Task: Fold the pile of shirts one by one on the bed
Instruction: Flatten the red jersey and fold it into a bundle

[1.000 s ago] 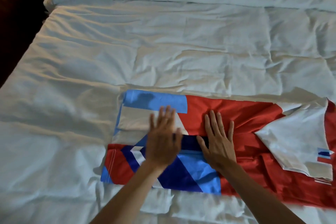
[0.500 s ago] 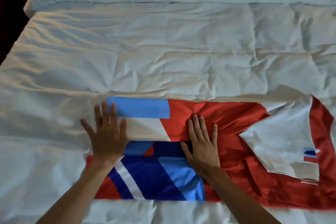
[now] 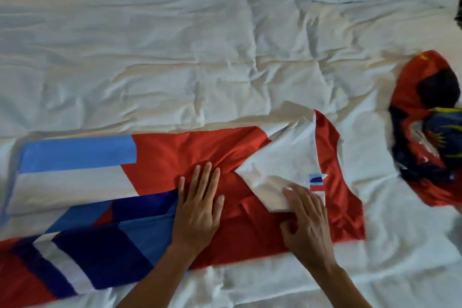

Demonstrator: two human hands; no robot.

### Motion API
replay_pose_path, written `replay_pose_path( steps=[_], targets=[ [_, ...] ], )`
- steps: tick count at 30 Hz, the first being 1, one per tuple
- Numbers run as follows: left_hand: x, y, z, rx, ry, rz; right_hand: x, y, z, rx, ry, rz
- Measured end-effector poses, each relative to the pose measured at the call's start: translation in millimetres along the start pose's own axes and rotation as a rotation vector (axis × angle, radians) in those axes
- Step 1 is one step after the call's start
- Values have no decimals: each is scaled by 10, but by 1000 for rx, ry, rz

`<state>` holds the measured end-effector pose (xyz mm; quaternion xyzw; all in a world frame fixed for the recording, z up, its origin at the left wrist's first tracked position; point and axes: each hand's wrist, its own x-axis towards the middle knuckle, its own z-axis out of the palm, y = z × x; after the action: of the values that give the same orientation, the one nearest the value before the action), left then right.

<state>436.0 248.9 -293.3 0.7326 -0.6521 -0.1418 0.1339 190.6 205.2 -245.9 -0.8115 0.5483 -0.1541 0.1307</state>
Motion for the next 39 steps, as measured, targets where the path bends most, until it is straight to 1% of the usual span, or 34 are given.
replay_pose_path(
  steps=[5, 7, 8, 9, 10, 13, 14, 15, 17, 19, 20, 22, 23, 24, 26, 27, 28, 30, 32, 34, 35, 37, 38, 39],
  targets=[
    [-4, 5, 31, 54, 30, 5, -4, 39, -191, 2, 305, -118],
    [-4, 5, 31, 67, 35, 19, 39, -12, -344, 38, 390, -150],
    [-8, 2, 29, 65, 34, 23, 39, -33, -385, 55, 406, -163],
    [-11, -1, 32, 63, 34, 24, 23, -45, -385, 66, 389, -170],
    [-16, -11, 38, 60, 36, 22, -8, -55, -347, 70, 332, -169],
    [-12, 77, 7, 0, 89, -8, -119, 33, -266, 68, 76, -136],
    [-11, 155, -26, -46, 112, 7, -111, 85, -291, 98, 30, -112],
    [-14, 258, -63, -92, 140, 60, -63, 133, -337, 144, 23, -79],
    [-34, 488, -116, -180, 178, 240, 157, 185, -437, 231, 69, 10],
    [-82, 705, -74, -238, 145, 395, 475, 293, -448, 226, 139, 172],
    [-105, 797, -29, -242, 126, 431, 677, 370, -436, 194, 170, 281],
    [-143, 924, 58, -223, 112, 420, 1112, 471, -423, 174, 181, 527],
    [-151, 980, 88, -214, 108, 393, 1311, 500, -438, 170, 138, 636],
    [-148, 1027, 96, -204, 108, 364, 1489, 527, -450, 145, 64, 699],
    [-145, 1084, 102, -180, 116, 324, 1768, 586, -452, 115, -80, 760],
    [-144, 1096, 107, -176, 127, 317, 1863, 650, -441, 129, -107, 793],
    [-143, 1106, 107, -182, 142, 305, 1920, 718, -436, 176, -102, 829],
    [-134, 1132, 87, -198, 184, 269, 1921, 845, -440, 262, -26, 877],
    [-137, 1178, 44, -201, 229, 255, 1853, 888, -429, 245, 22, 856],
    [-152, 1204, 9, -206, 242, 278, 1713, 794, -401, 221, 58, 755],
    [-149, 1204, 6, -205, 241, 288, 1608, 715, -401, 220, 92, 680],
    [-126, 1192, 10, -212, 236, 279, 1301, 551, -437, 232, 189, 434],
    [-102, 1190, 16, -231, 236, 266, 1100, 484, -465, 261, 201, 307],
    [-75, 1197, 15, -261, 234, 252, 868, 446, -491, 295, 160, 207]
  ],
)
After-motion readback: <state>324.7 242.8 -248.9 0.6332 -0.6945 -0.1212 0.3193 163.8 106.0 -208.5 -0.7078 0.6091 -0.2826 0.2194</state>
